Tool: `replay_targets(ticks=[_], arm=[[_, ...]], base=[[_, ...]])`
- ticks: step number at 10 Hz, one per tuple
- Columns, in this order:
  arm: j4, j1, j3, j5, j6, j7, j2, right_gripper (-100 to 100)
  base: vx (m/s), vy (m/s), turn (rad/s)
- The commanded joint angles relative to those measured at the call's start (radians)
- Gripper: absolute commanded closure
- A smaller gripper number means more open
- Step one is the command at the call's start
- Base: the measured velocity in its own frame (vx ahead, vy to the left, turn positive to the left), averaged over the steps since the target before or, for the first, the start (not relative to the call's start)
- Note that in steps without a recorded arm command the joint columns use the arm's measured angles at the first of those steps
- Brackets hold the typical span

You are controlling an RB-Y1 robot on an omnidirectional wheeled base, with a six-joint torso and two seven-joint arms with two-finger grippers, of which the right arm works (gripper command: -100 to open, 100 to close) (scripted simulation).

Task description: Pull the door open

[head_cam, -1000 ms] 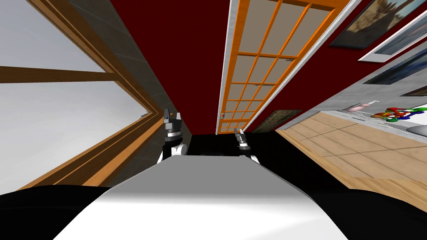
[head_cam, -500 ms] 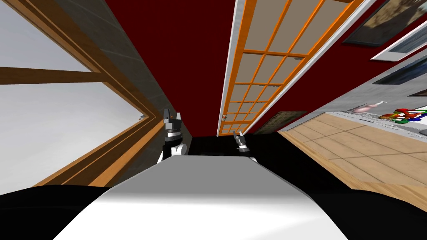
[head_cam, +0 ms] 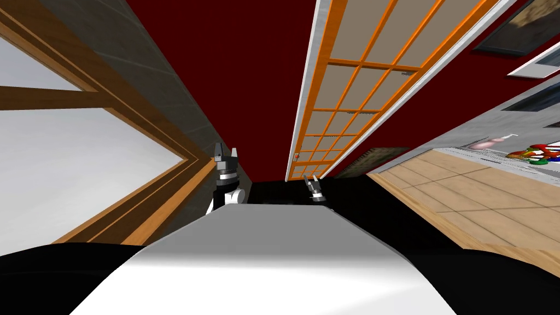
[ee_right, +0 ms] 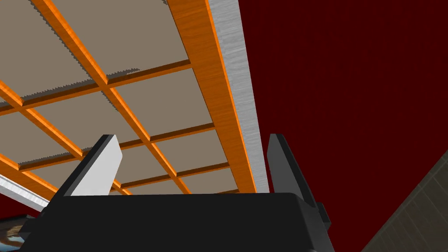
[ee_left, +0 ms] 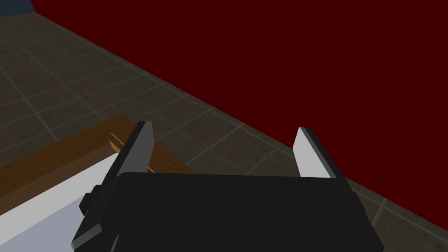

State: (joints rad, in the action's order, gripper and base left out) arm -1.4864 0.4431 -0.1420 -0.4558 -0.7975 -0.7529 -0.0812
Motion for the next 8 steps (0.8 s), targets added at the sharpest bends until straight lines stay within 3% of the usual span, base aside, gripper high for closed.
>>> replay_targets(ticks=[1,8], arm=[[0.029,-0.001,-0.007,-0.013,-0.018,-0.025,0.006,-100],[0.180,-0.016,-0.044,-0.090,-0.094,-0.152,0.042,-100]], base=[[0.129,0.050,-0.015],[0.141,0.036,-0.020]])
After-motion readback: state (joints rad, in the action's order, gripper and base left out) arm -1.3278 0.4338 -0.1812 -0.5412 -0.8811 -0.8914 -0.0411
